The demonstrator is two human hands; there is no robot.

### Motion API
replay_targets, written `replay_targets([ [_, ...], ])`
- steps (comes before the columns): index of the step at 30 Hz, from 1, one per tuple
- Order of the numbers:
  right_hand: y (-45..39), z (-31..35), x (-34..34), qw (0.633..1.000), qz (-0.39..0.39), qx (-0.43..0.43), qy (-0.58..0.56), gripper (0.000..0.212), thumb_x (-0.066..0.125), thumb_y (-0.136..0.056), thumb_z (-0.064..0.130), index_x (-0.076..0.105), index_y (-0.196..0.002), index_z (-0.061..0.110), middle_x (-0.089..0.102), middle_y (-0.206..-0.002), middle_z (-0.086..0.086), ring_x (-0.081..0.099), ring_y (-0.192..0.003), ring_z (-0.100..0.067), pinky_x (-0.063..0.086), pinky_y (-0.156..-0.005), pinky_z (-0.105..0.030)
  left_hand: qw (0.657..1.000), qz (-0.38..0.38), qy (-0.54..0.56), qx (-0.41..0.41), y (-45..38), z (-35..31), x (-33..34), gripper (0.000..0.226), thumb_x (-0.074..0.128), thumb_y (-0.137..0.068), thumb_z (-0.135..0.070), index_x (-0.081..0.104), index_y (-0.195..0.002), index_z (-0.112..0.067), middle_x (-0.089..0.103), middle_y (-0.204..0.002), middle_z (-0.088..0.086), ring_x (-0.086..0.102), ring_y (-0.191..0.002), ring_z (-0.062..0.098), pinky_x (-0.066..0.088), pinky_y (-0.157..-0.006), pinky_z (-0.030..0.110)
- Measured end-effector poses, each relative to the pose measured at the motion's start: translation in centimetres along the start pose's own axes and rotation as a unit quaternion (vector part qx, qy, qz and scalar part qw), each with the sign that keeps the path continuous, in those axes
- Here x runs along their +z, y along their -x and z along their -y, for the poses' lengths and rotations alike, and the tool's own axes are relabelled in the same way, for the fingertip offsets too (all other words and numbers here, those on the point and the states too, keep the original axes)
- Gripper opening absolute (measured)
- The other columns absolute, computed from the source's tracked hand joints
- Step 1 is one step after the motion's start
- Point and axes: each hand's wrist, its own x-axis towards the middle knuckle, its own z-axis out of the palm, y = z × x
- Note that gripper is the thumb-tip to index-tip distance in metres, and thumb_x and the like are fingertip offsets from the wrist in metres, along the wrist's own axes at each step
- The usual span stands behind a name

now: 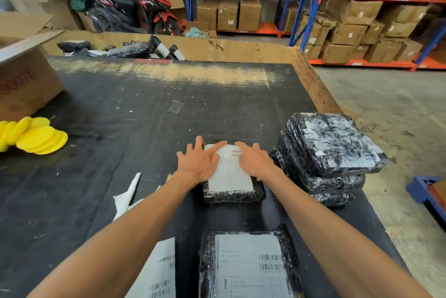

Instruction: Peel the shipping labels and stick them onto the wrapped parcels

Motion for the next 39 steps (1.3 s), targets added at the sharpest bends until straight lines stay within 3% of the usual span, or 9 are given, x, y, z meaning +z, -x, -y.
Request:
replay_targets([
  [8,-0.2,-1.2,1.1,0.993,-0.03,-0.009,-0.11,0.054,0.026,-0.103,0.024,0.025,-0.154,0.04,0.04,-0.144,-0.019,0.049,-0.121,-0.044,0.045,-0.095,-0.045,0.996,-0.053,0.071,-0.01,0.3,-0.9,1.2,0.046,0.024,-0.098,-0.038,0.033,-0.143,-0.046,0.032,-0.14,0.006,0.042,-0.118,0.029,0.035,-0.1,0.055],
  [12,0.2,-1.6,0.9,0.978,-0.035,-0.02,-0.206,0.051,0.032,-0.105,0.03,0.031,-0.156,0.026,0.061,-0.081,0.004,0.053,-0.072,-0.009,0.037,-0.064,-0.028,0.978,-0.086,0.188,-0.021,0.3,0.2,2.6,0.044,0.03,-0.101,-0.043,0.04,-0.144,-0.041,0.035,-0.142,-0.004,0.045,-0.118,0.021,0.046,-0.094,0.048],
  [17,0.0,-2.4,2.0,0.958,-0.021,-0.027,-0.286,0.089,0.05,-0.074,0.078,0.032,-0.152,0.041,0.056,-0.106,0.011,0.044,-0.095,-0.002,0.033,-0.09,-0.037,0.924,-0.12,0.364,0.0,0.3,1.1,4.0,0.042,0.04,-0.102,-0.039,0.047,-0.143,-0.032,0.036,-0.148,-0.008,0.046,-0.121,0.013,0.04,-0.104,0.041],
  [20,0.4,-2.4,1.8,0.91,-0.013,-0.02,-0.413,0.056,0.062,-0.096,0.031,0.044,-0.149,0.033,0.051,-0.142,0.007,0.05,-0.122,-0.005,0.038,-0.103,-0.025,0.891,-0.092,0.443,0.026,0.0,1.8,3.8,0.04,0.043,-0.103,-0.026,0.047,-0.144,-0.022,0.037,-0.149,-0.001,0.042,-0.122,0.007,0.033,-0.105,0.024],
  [23,0.4,-2.8,1.7,0.856,-0.007,0.034,-0.516,0.05,0.054,-0.098,0.002,0.058,-0.138,0.032,0.064,-0.12,-0.001,0.043,-0.052,0.0,0.038,-0.048,-0.013,0.888,-0.076,0.452,0.022,-0.1,1.8,3.5,0.039,0.043,-0.103,-0.024,0.049,-0.142,-0.022,0.039,-0.148,-0.004,0.039,-0.13,0.009,0.032,-0.108,0.026],
  [26,0.1,-3.6,2.3,0.841,0.009,0.044,-0.54,0.05,0.052,-0.097,0.002,0.06,-0.134,0.035,0.06,-0.111,-0.006,0.023,-0.042,-0.006,0.019,-0.035,-0.019,0.876,-0.085,0.474,0.01,0.1,1.4,3.5,0.039,0.04,-0.104,-0.021,0.049,-0.142,-0.022,0.037,-0.151,-0.003,0.035,-0.136,0.01,0.028,-0.109,0.023],
  [30,0.7,-3.4,2.2,0.868,0.008,0.017,-0.496,0.042,0.053,-0.099,0.021,0.053,-0.138,0.036,0.06,-0.119,-0.006,0.041,-0.052,-0.005,0.032,-0.04,-0.016,0.885,-0.037,0.463,0.026,0.2,2.2,3.7,0.046,0.037,-0.103,-0.042,0.033,-0.149,-0.037,0.019,-0.161,-0.014,0.015,-0.148,0.01,0.014,-0.123,0.043],
  [34,1.0,-3.5,3.1,0.903,0.005,-0.045,-0.427,0.09,0.086,-0.059,0.054,0.044,-0.139,0.046,0.043,-0.143,0.001,0.048,-0.127,-0.019,0.046,-0.107,-0.04,0.876,0.031,0.479,0.049,0.7,3.0,3.1,0.069,0.055,-0.092,-0.052,0.02,-0.151,-0.045,0.004,-0.161,-0.026,0.008,-0.149,0.007,0.014,-0.123,0.044],
  [39,0.5,-4.7,3.0,0.871,0.044,-0.06,-0.485,0.083,0.091,-0.055,0.031,0.05,-0.12,0.063,0.045,-0.131,-0.006,0.054,-0.121,-0.026,0.045,-0.108,-0.048,0.87,0.094,0.474,0.095,0.5,4.7,2.3,0.105,0.083,-0.07,-0.046,0.02,-0.153,-0.038,0.002,-0.161,-0.025,0.01,-0.145,-0.004,0.013,-0.123,0.037],
])
